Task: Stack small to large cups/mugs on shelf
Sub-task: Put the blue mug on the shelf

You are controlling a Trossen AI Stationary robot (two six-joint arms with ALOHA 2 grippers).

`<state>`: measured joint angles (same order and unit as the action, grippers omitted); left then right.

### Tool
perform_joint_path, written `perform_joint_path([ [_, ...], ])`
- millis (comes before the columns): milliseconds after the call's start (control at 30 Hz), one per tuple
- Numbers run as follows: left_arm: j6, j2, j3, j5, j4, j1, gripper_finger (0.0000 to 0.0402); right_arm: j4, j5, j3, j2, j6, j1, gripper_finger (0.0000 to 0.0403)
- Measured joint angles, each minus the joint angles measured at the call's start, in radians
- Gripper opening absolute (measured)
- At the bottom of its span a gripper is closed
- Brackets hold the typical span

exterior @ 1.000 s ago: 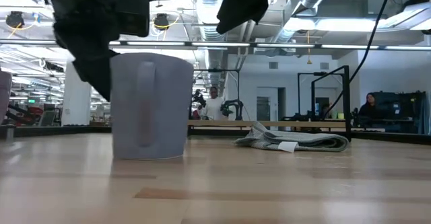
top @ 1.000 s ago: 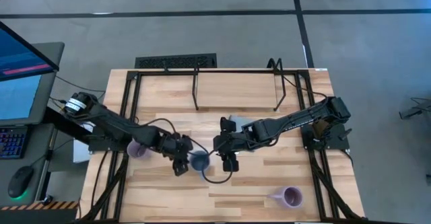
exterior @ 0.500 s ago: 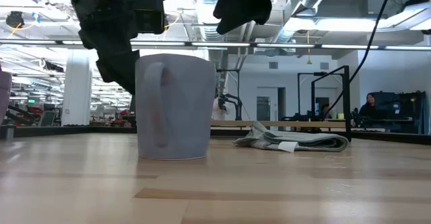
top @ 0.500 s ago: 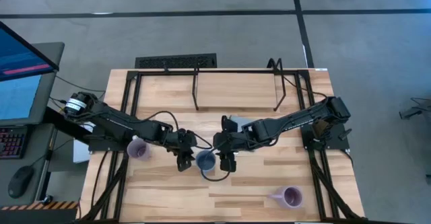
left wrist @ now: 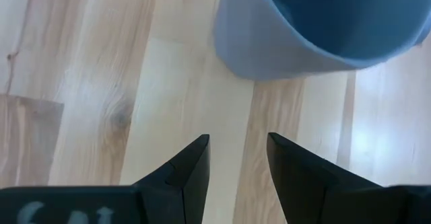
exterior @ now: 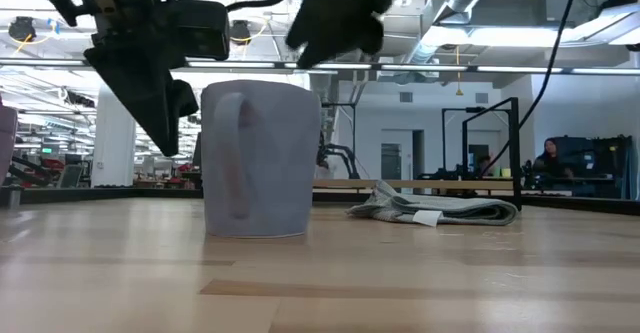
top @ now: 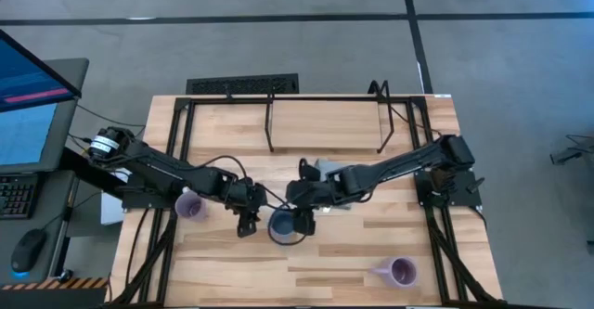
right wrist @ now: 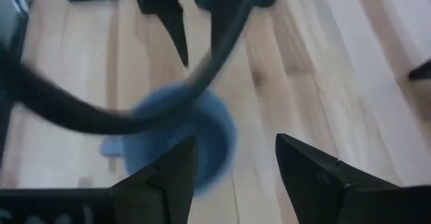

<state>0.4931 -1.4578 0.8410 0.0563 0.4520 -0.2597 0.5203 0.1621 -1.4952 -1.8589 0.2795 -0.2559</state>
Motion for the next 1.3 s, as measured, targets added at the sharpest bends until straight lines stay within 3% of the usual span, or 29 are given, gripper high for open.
perform_joint_path([
  [200, -0.019, 0.001, 0.000, -0.008, 0.039, -0.012, 0.0139, -0.032, -0.003, -0.002, -0.086, -0.034, 0.012, 0.0221],
  [600, -0.030, 0.001, 0.000, -0.029, 0.143, -0.012, 0.0139, -0.048, -0.038, -0.003, -0.093, 0.023, 0.023, 0.0221],
  [1000, -0.056, 0.001, 0.000, -0.030, 0.144, -0.012, 0.0139, -0.055, -0.044, -0.002, -0.161, 0.038, 0.021, 0.0220],
  [1133, -0.056, 0.001, 0.000, -0.030, 0.143, -0.012, 0.0139, -0.061, -0.043, -0.003, -0.160, 0.038, 0.021, 0.0200],
  [1300, -0.057, 0.001, 0.000, -0.030, 0.143, -0.012, 0.0139, -0.061, -0.058, -0.003, -0.158, 0.036, 0.023, 0.0139],
])
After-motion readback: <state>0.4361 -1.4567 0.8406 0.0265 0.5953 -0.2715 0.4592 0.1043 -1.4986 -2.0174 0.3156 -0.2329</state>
